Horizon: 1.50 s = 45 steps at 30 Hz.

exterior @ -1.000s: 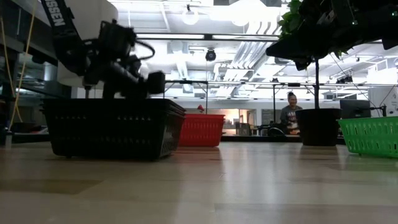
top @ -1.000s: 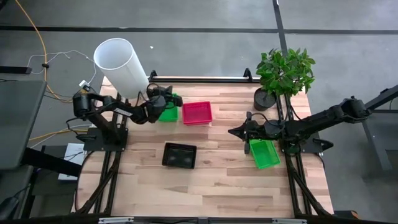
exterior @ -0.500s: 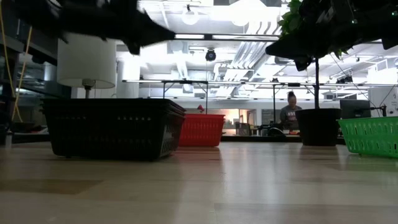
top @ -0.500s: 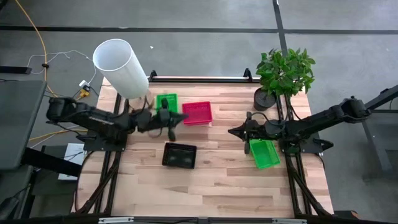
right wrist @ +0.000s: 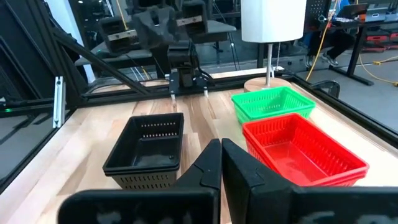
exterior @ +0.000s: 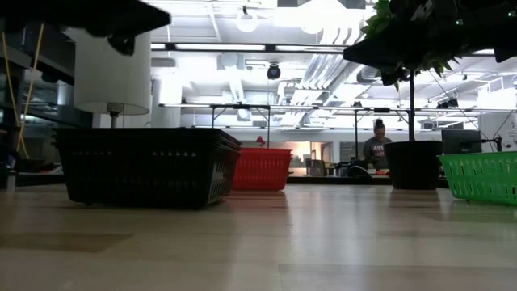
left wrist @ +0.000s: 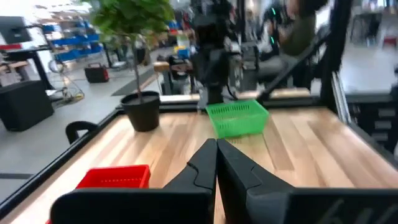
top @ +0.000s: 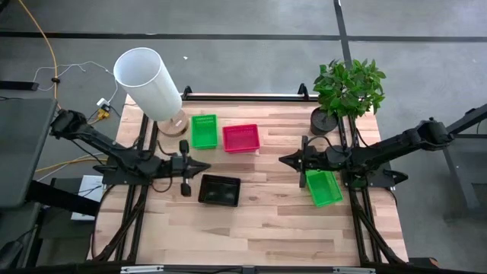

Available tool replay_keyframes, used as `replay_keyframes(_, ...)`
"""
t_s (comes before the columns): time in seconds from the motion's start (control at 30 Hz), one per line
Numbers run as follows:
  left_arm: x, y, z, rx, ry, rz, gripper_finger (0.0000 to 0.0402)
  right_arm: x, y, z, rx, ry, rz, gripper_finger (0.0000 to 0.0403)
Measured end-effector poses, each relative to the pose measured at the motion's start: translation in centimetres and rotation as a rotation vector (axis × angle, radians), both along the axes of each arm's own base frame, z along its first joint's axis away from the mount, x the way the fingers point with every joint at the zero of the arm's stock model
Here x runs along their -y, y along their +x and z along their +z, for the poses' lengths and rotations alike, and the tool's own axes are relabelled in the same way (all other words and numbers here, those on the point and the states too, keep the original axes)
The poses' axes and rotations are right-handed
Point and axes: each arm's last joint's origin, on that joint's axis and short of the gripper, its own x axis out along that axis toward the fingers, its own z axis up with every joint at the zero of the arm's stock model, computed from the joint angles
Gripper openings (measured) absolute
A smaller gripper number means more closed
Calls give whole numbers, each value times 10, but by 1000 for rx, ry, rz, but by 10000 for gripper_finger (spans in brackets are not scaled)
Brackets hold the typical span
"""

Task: Stack baskets by color
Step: Stack the right green bin on the left green bin

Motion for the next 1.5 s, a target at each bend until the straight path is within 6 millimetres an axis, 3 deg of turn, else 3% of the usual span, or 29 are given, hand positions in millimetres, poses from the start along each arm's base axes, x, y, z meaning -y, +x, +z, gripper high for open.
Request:
replay_keyframes(0.2,-6,-23,-20,138,-51,-22,0,0,0,2,24,8,1,0)
replay_keyframes(0.33,-8,-28,-25,146,-72,-24,0,-6,6,16,30,78,27,0)
replay_keyframes(0.5,-8,-29,-28,132,-88,-28,0,-22,11,36,-373,99,-85,0)
replay_keyframes(0.7,-8,-29,-29,123,-87,-27,0,-33,2,51,-716,354,-355,0)
replay_keyframes(0.87,-8,-29,-29,123,-86,-27,0,-39,-12,43,-981,475,-508,0)
replay_keyframes(1.03,-8,-29,-29,118,-85,-27,0,-37,-29,29,-1134,571,-701,0)
replay_keyframes(1.37,-8,-29,-30,109,-82,-27,0,-32,-48,-10,-1252,606,-816,0)
replay_keyframes(1.5,-8,-29,-30,109,-82,-27,0,-30,-52,-14,-1261,605,-865,0)
